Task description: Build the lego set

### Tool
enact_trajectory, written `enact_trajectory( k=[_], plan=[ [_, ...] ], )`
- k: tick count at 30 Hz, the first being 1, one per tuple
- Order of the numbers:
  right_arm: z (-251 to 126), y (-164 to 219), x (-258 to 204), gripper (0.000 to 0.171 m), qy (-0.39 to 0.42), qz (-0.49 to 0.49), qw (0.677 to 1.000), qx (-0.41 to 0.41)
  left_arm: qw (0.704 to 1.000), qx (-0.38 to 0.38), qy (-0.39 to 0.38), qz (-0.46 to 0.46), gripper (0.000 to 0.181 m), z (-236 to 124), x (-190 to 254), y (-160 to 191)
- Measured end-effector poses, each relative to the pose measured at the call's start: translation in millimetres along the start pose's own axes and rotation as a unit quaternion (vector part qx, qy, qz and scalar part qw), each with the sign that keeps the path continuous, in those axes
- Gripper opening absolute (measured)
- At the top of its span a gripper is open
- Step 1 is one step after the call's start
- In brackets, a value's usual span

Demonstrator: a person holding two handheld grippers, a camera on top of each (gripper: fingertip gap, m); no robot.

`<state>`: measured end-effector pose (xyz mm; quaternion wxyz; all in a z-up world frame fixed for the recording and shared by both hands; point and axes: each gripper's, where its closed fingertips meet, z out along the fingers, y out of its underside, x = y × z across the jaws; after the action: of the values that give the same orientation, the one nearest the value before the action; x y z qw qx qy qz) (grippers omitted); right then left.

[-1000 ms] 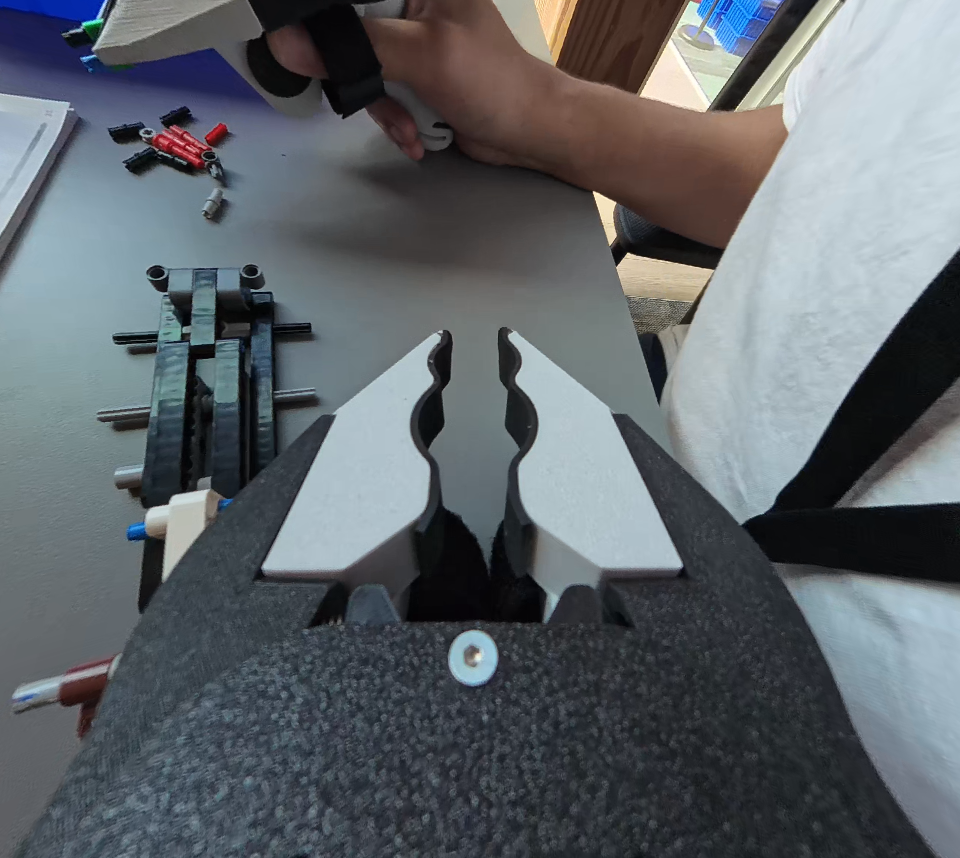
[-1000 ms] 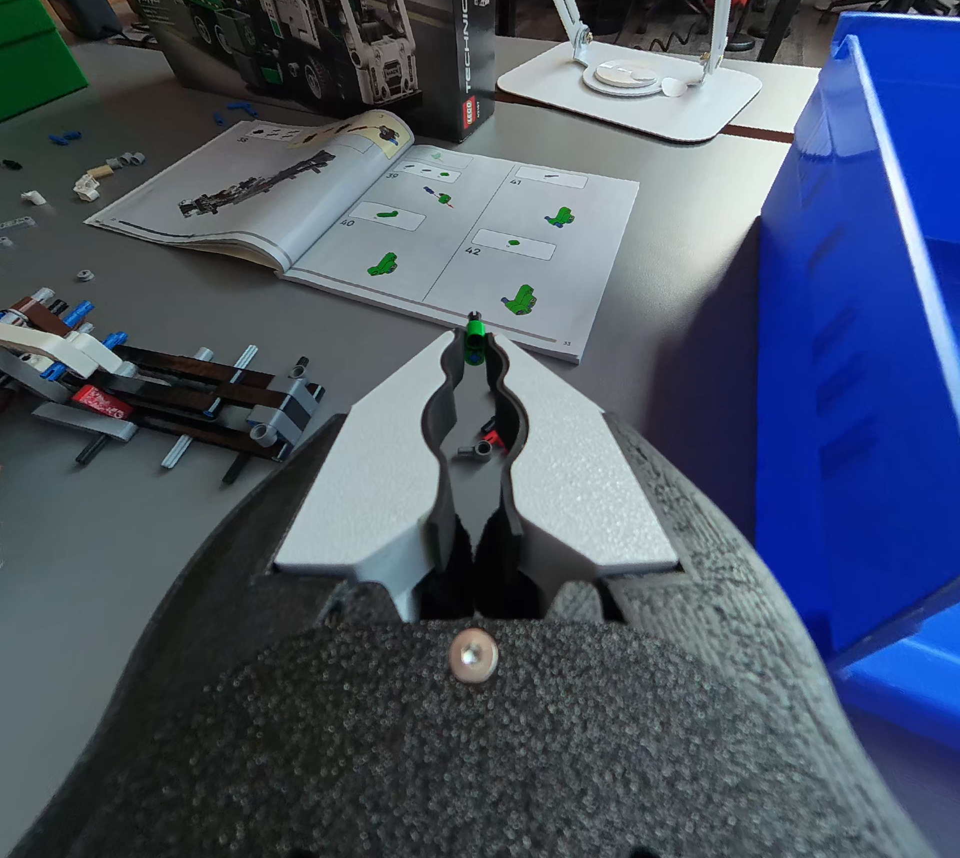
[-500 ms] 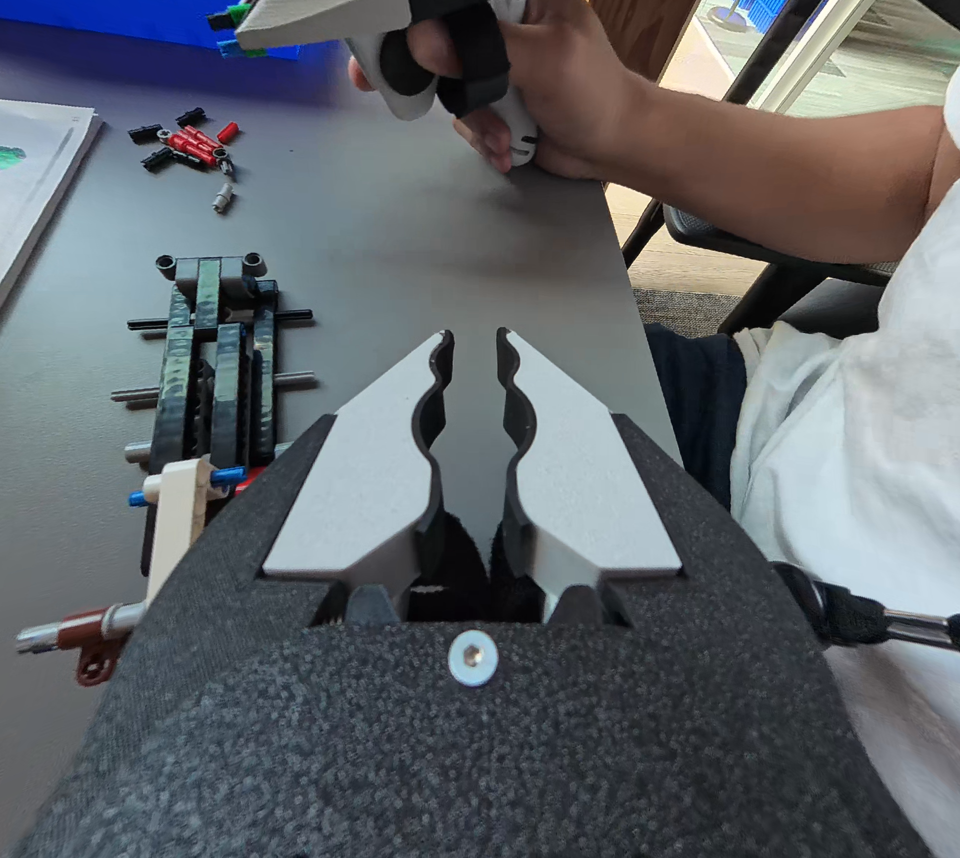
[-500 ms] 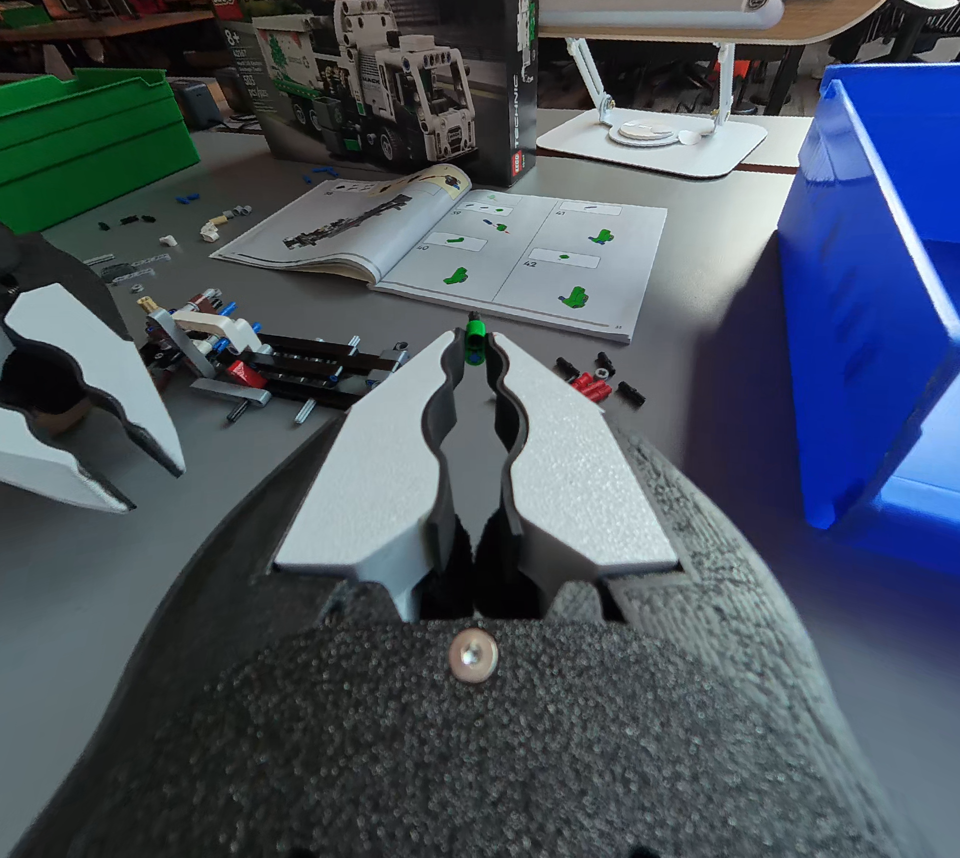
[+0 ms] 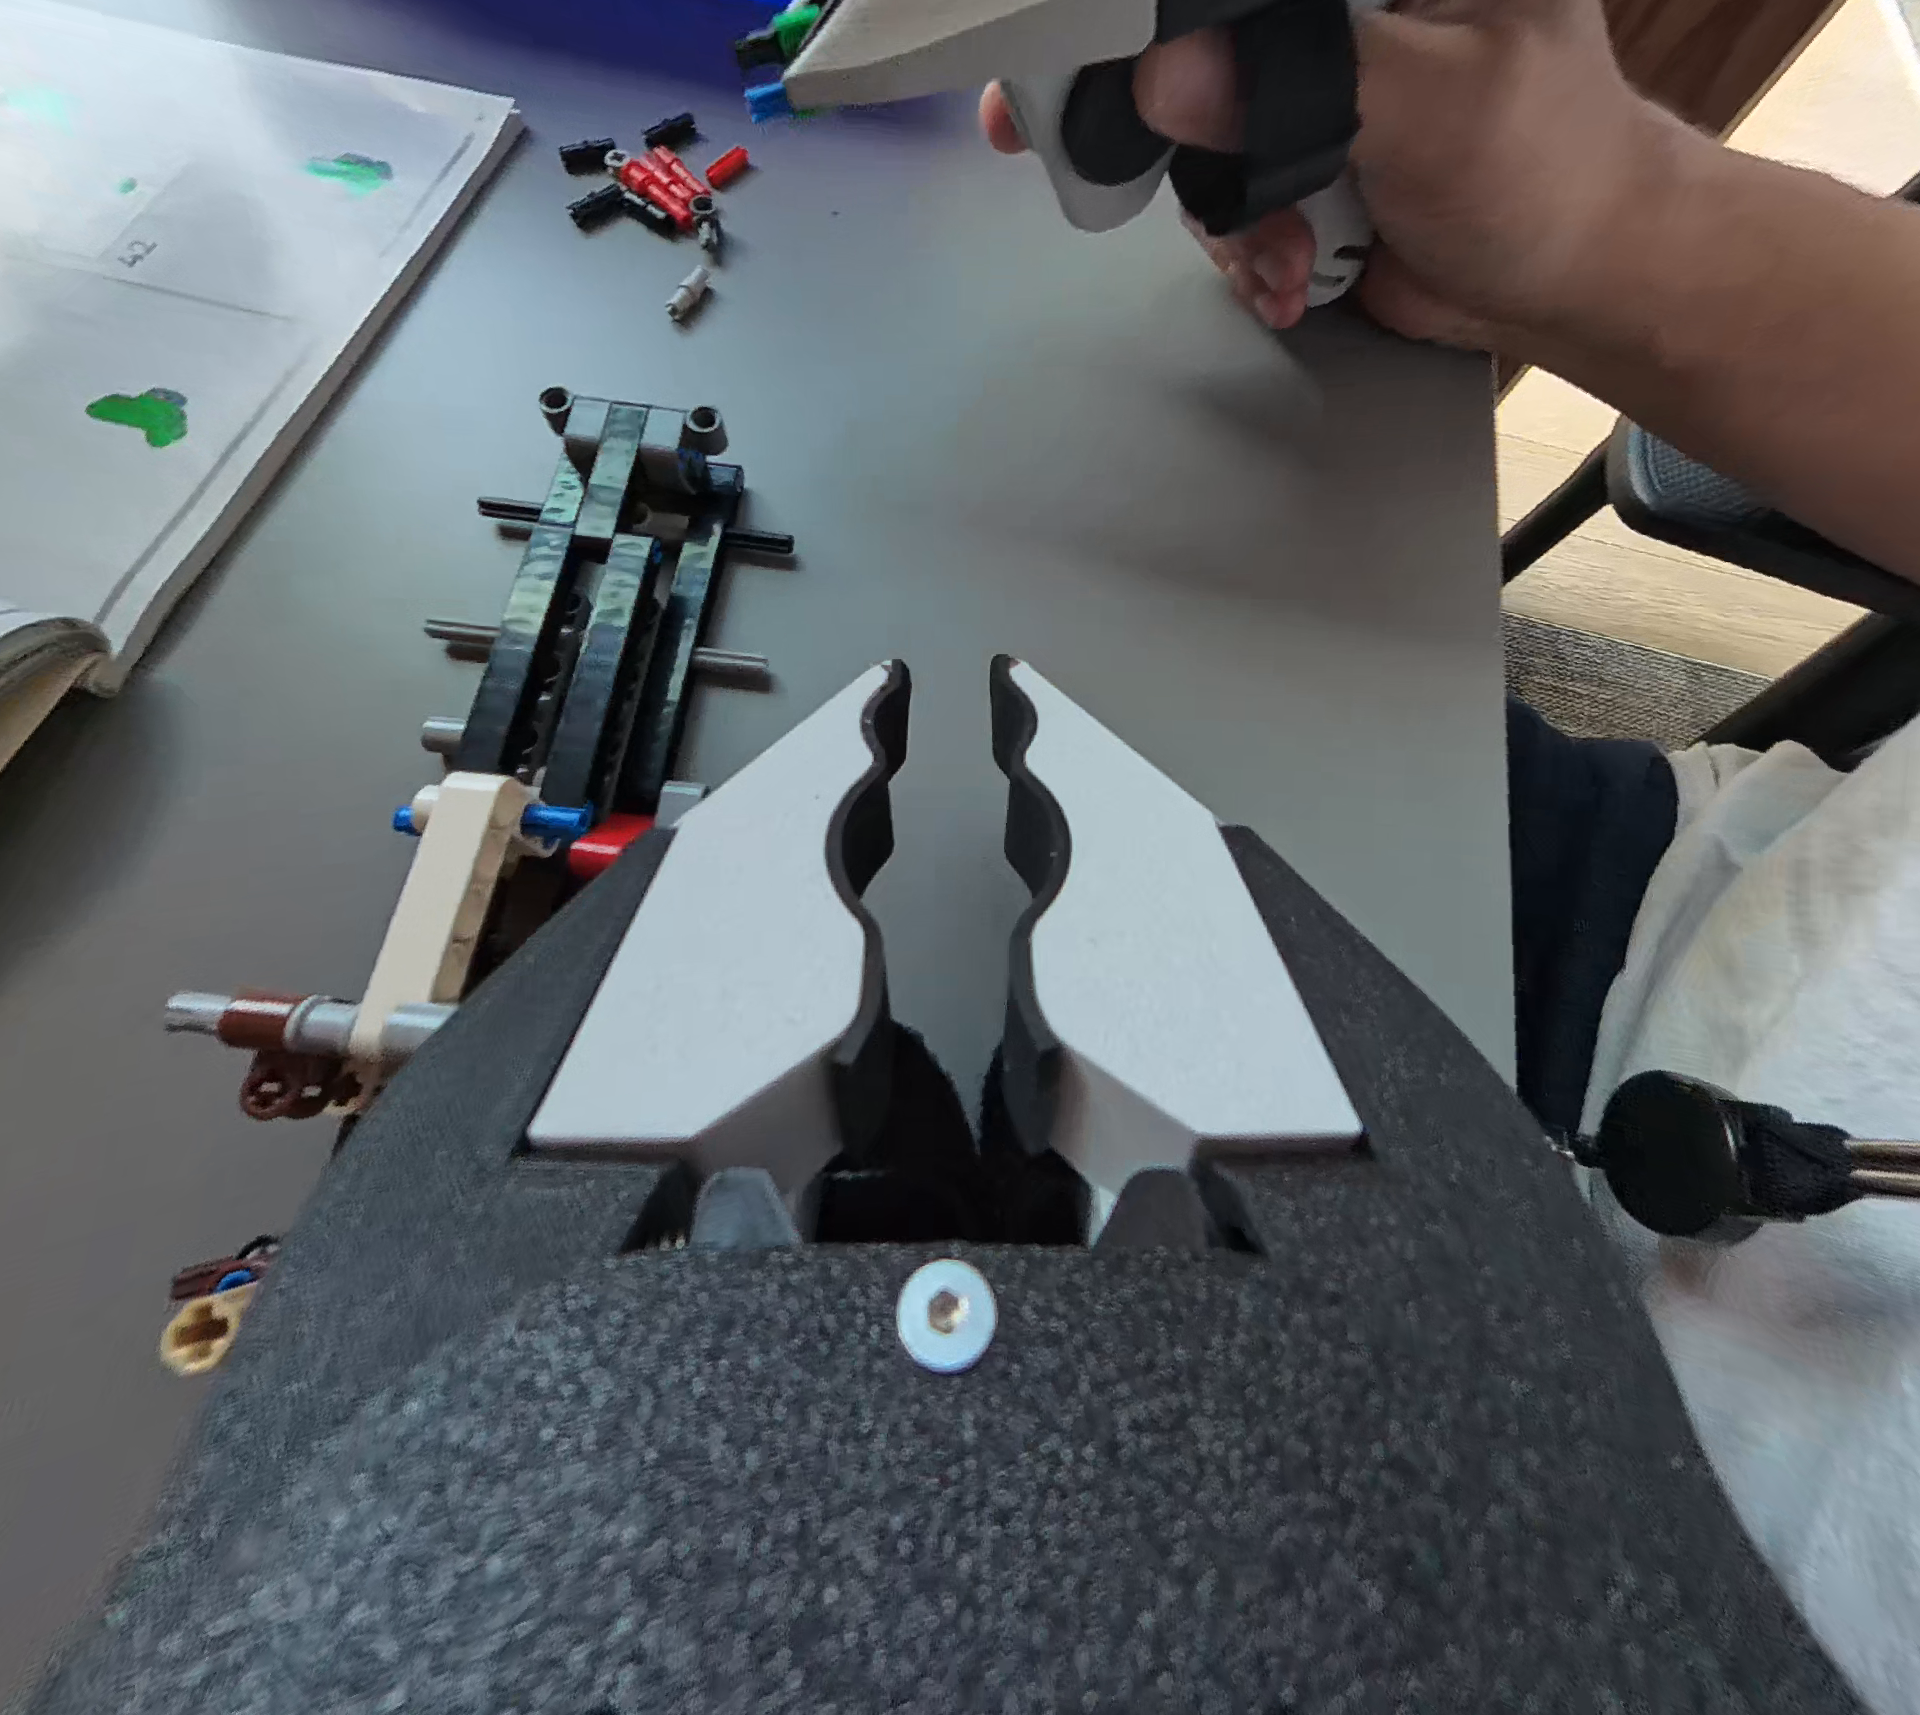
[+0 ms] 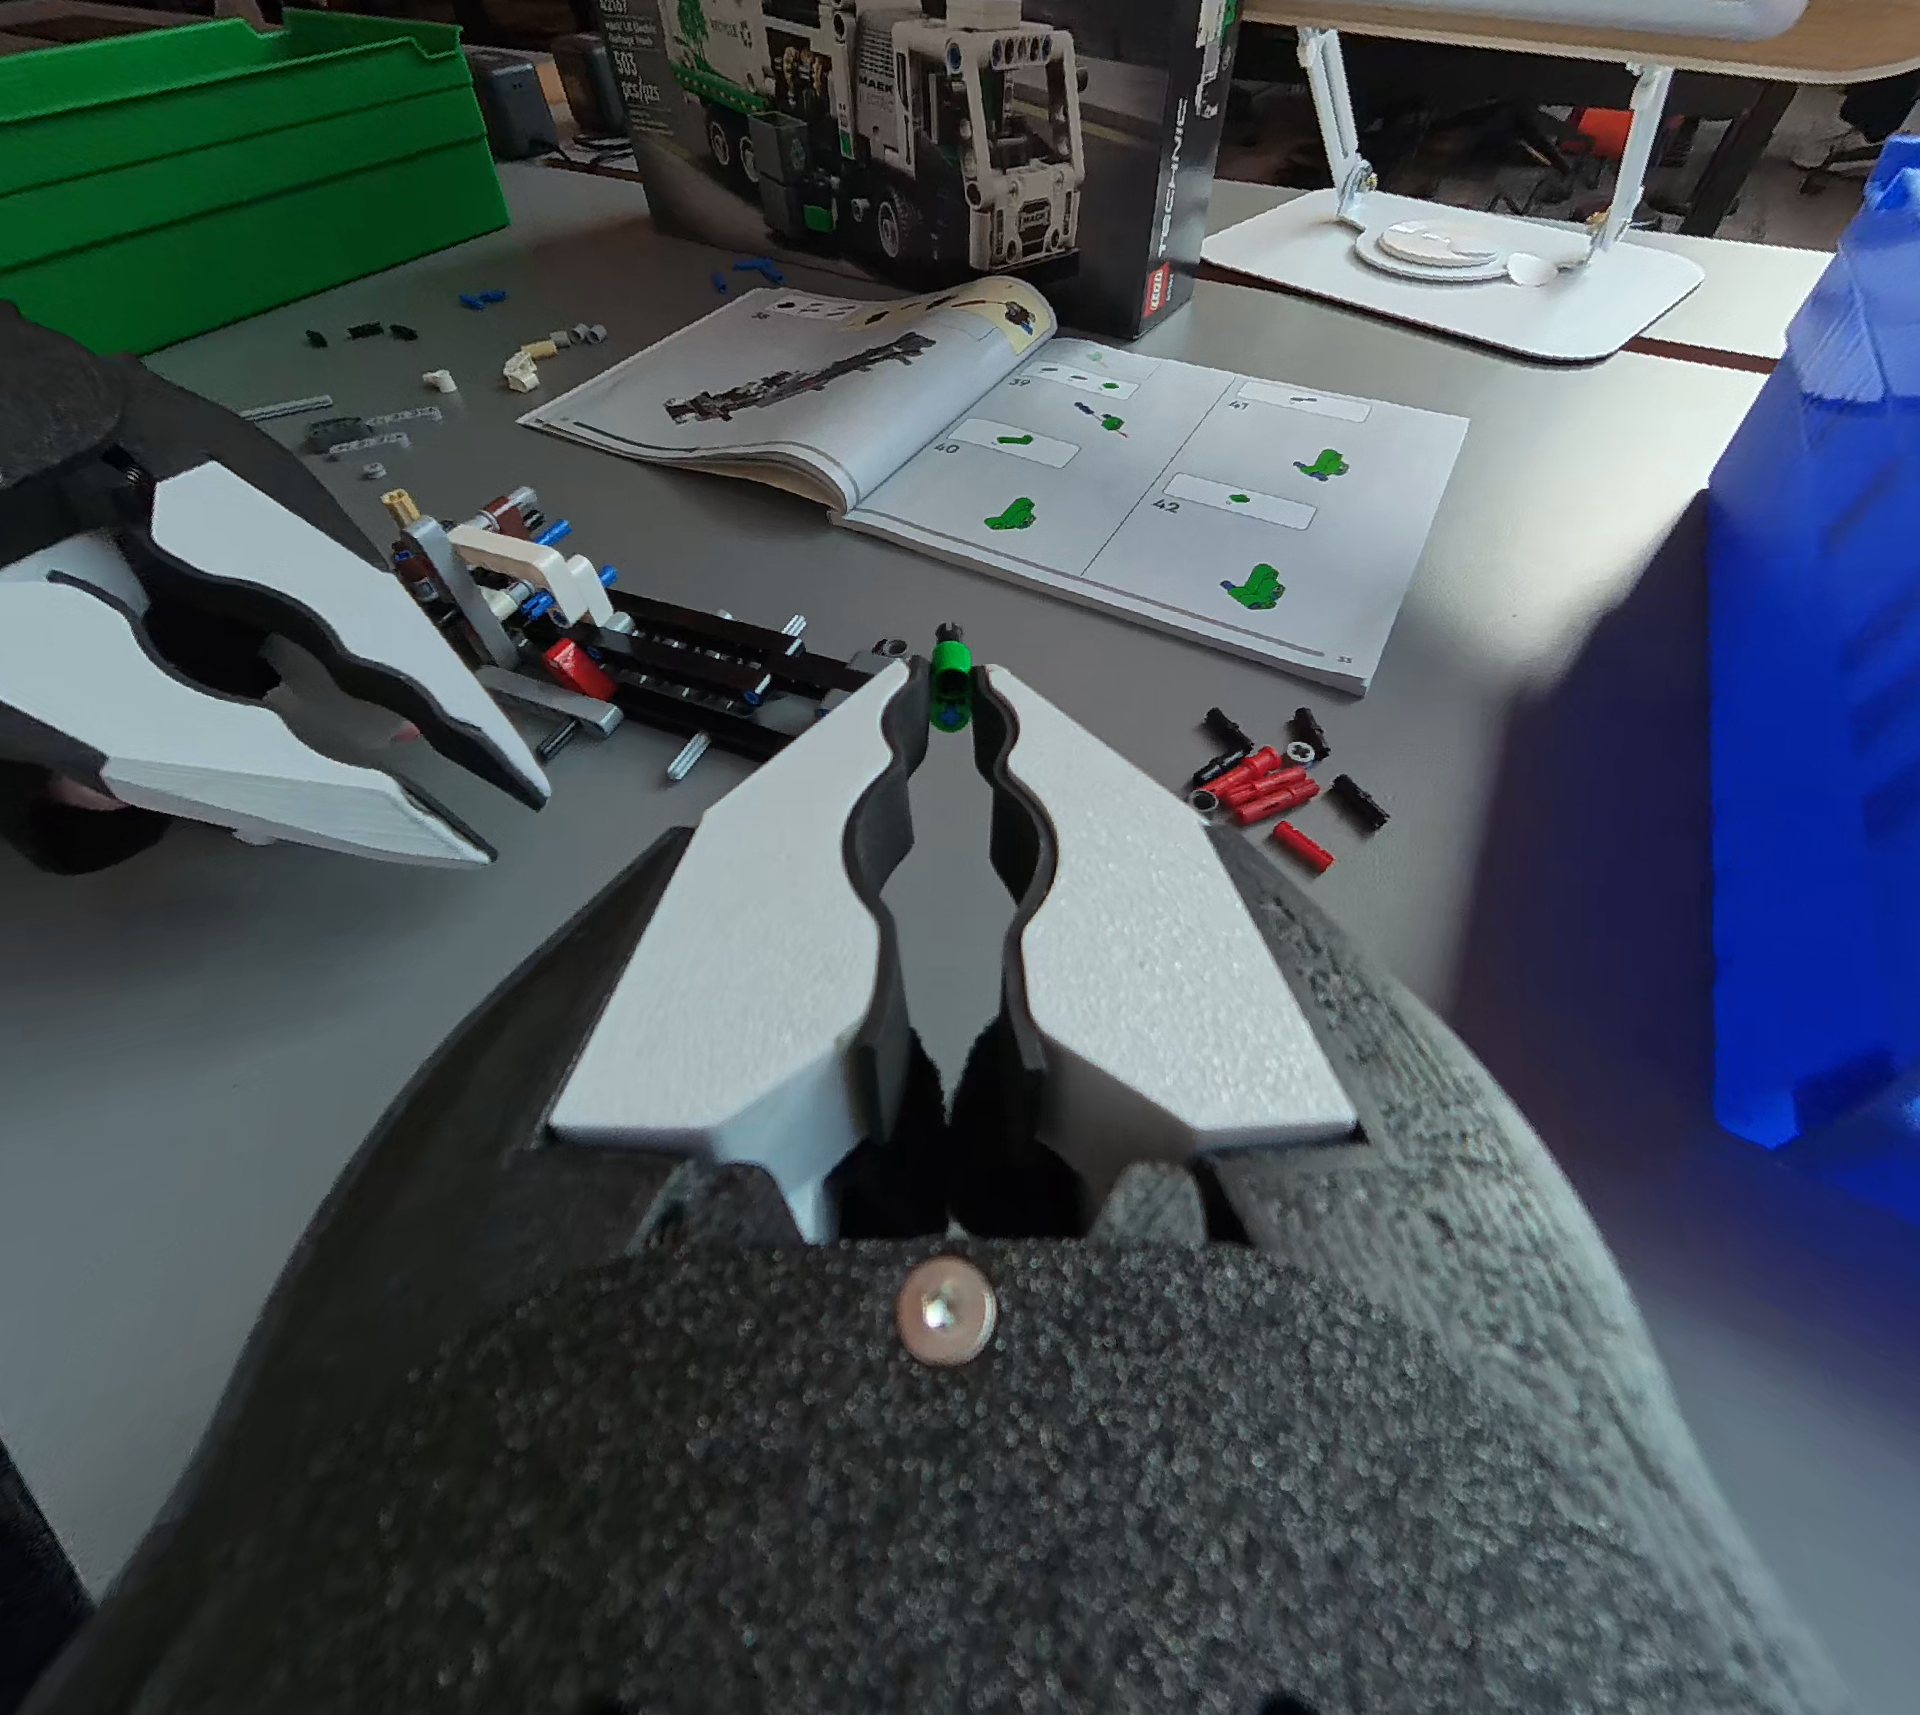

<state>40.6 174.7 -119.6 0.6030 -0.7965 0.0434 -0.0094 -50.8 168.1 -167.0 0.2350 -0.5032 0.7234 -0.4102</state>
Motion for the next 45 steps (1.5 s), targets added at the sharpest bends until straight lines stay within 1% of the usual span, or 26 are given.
enact_trajectory(
  k=[1,5,10,15,21,30,33,35,37,39,42,44,45],
  plan=[
    [0.5,-0.7,2.4,0.007,-0.001,0.009,1.0,0.002,1.0,-0.007,-0.012,-0.006,0.015,1.4,-4.3,1.9],
    [1.9,-3.3,12.1,0.007,-0.005,0.049,0.999,0.01,0.998,-0.022,-0.053,-0.024,0.016,3.1,-18.1,6.5],
    [3.2,-2.8,17.8,0.007,-0.008,0.077,0.997,0.01,0.996,-0.05,-0.079,0.004,0.016,6.8,-19.9,13.9],
    [4.3,-2.0,13.3,0.007,-0.007,0.055,0.998,0.004,0.994,-0.069,-0.085,0.03,0.016,9.0,-17.7,19.5],
    [2.8,-2.8,9.5,0.007,-0.007,0.042,0.999,0.008,0.994,-0.06,-0.086,0.03,0.016,5.2,-18.5,18.5],
    [2.8,-2.5,6.6,0.007,-0.011,0.036,0.999,0.006,0.992,-0.07,-0.099,0.044,0.016,3.6,-20.3,22.6],
    [2.5,-3.2,4.9,0.007,-0.012,0.029,0.999,0.009,0.992,-0.055,-0.106,0.038,0.016,-0.7,-23.0,19.4],
    [2.1,-3.6,3.0,0.007,-0.014,0.023,1.0,0.01,0.992,-0.012,-0.123,0.032,0.014,-12.4,-26.8,10.1],
    [2.3,-3.5,1.8,0.007,-0.014,0.017,1.0,0.009,0.989,0.034,-0.147,0.009,0.011,-32.2,-31.0,3.9],
    [2.6,-3.1,0.8,0.007,-0.014,0.014,1.0,0.008,0.985,0.051,-0.161,-0.024,0.011,-54.7,-30.6,9.3],
    [0.7,-4.4,0.6,0.007,-0.015,0.018,1.0,0.014,0.976,0.046,-0.203,-0.062,0.012,-96.8,-33.0,31.5],
    [-0.2,-4.4,-0.3,0.007,-0.016,0.021,1.0,0.015,0.958,0.029,-0.272,-0.084,0.012,-134.8,-45.3,54.0],
    [-0.5,-4.5,-0.7,0.007,-0.015,0.02,1.0,0.015,0.942,0.01,-0.32,-0.104,0.012,-157.1,-55.8,70.5]
  ],
)
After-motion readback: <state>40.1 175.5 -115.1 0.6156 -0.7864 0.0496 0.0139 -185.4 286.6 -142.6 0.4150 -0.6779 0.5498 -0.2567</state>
